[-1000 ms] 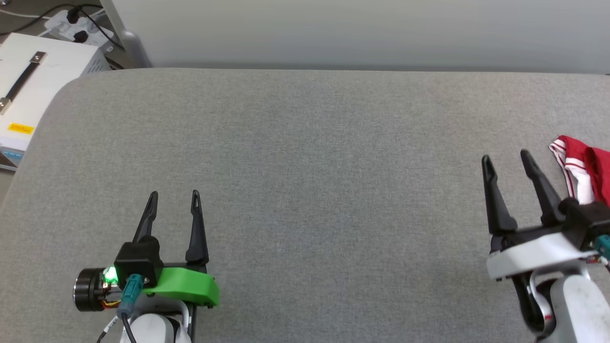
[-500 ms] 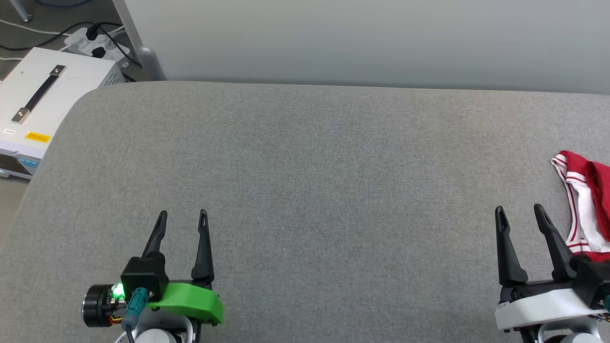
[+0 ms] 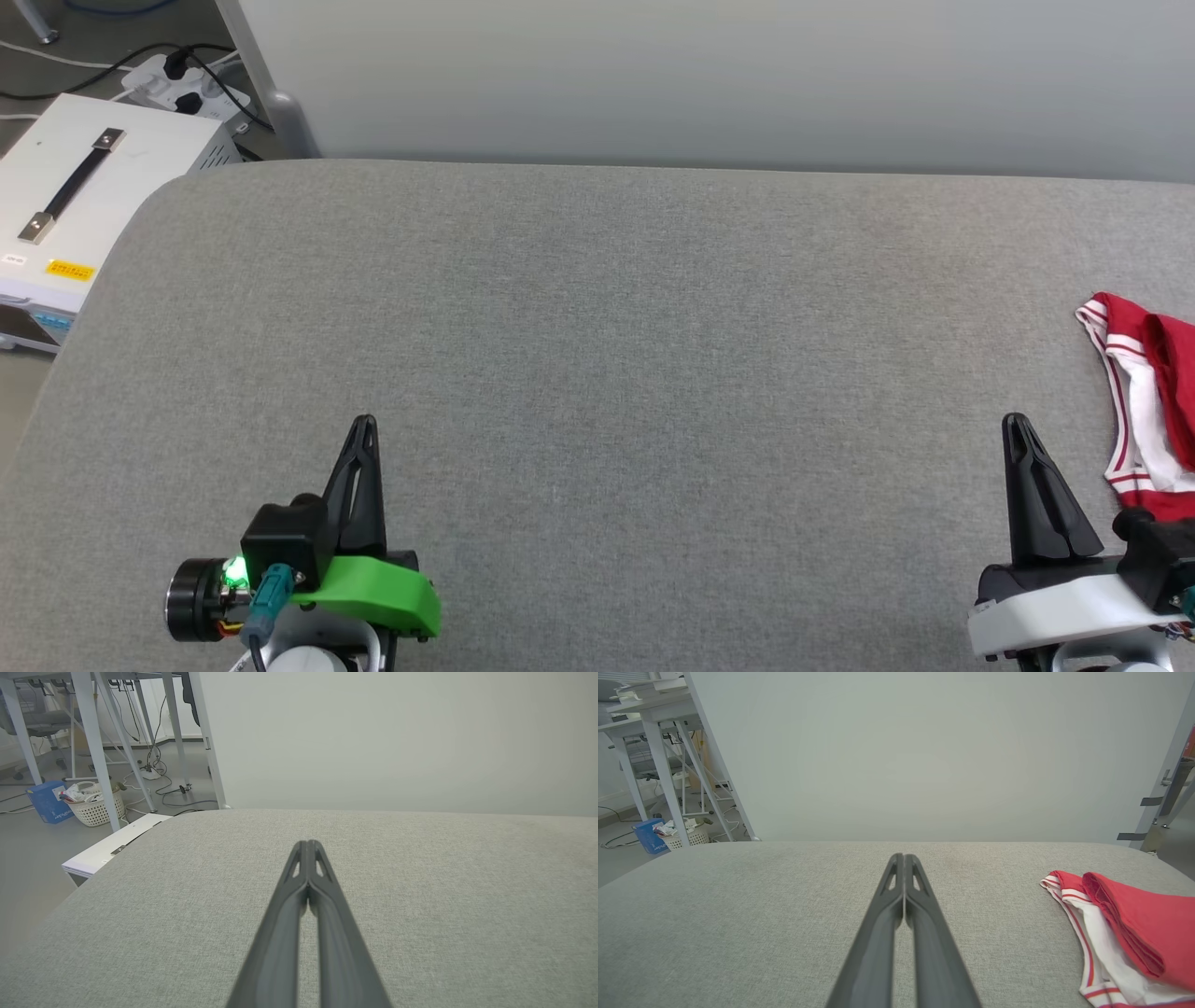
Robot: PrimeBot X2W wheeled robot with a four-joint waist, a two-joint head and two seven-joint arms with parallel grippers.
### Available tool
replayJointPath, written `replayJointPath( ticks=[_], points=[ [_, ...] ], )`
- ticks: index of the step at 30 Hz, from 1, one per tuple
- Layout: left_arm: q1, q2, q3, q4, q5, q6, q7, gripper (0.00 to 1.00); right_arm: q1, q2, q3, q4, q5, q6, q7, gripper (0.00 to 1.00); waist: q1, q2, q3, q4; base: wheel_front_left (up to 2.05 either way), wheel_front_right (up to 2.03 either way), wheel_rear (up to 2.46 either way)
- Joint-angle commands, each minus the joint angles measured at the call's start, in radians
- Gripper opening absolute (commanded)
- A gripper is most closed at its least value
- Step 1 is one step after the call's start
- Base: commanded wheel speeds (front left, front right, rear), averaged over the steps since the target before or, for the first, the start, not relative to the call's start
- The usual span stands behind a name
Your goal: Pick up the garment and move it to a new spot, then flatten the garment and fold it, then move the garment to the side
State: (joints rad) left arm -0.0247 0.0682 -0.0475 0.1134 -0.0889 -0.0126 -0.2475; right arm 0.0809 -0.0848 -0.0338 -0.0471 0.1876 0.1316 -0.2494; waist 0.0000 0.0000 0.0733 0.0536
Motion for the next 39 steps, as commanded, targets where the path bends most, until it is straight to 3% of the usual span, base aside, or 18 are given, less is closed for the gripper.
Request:
replayJointPath(
  ticks=[1, 39],
  points=[
    [0.001, -0.001, 0.002, -0.004, 0.004, 0.001, 0.005, 0.00, -0.004, 0.001, 0.001, 0.001, -0.009, 0.000, 0.005, 0.00, 0.0000, 0.0000, -0.001, -0.001, 0.00, 0.00, 0.00],
    [0.009, -0.006, 0.017, -0.041, 0.032, 0.005, 0.085, 0.00, -0.029, 0.012, 0.012, 0.017, -0.068, 0.000, 0.086, 0.00, 0.0000, 0.0000, -0.025, -0.018, 0.00, 0.00, 0.00]
  ],
)
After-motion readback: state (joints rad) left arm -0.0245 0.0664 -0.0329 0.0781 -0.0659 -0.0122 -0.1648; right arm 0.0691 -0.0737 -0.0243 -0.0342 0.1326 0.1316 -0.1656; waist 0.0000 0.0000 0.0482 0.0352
